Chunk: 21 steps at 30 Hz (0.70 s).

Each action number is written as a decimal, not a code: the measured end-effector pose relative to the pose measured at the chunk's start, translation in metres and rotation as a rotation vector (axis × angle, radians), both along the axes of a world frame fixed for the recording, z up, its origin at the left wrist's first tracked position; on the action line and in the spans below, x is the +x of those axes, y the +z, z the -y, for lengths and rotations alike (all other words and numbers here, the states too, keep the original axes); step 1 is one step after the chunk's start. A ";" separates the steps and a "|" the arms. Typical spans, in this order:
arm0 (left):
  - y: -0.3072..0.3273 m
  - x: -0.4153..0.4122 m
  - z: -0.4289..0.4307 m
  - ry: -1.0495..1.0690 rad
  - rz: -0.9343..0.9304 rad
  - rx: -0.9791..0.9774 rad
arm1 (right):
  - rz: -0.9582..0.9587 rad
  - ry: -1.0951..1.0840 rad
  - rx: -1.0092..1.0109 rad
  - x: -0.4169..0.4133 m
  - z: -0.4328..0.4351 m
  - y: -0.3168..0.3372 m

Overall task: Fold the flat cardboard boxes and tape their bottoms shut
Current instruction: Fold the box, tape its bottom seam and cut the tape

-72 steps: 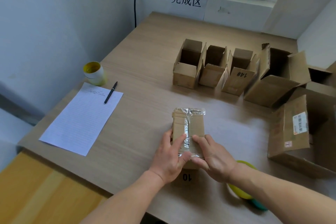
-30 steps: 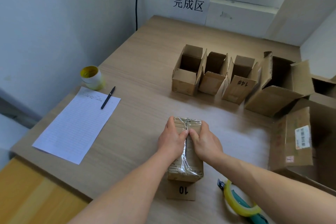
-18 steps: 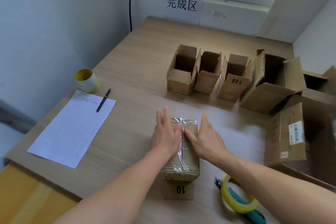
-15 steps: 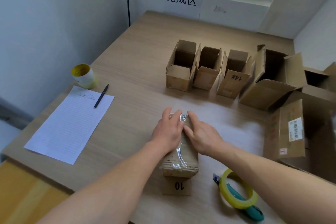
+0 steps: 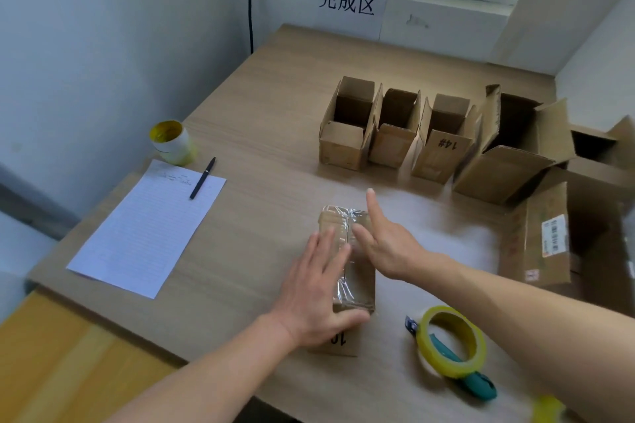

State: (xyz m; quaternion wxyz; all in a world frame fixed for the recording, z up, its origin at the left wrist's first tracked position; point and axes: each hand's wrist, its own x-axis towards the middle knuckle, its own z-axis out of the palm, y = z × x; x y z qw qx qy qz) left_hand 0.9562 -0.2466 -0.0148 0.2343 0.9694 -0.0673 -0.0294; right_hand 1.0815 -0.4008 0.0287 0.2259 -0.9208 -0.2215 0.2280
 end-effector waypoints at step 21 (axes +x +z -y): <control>0.001 0.021 -0.050 -0.406 -0.106 0.128 | 0.268 0.642 -0.257 -0.025 0.042 -0.018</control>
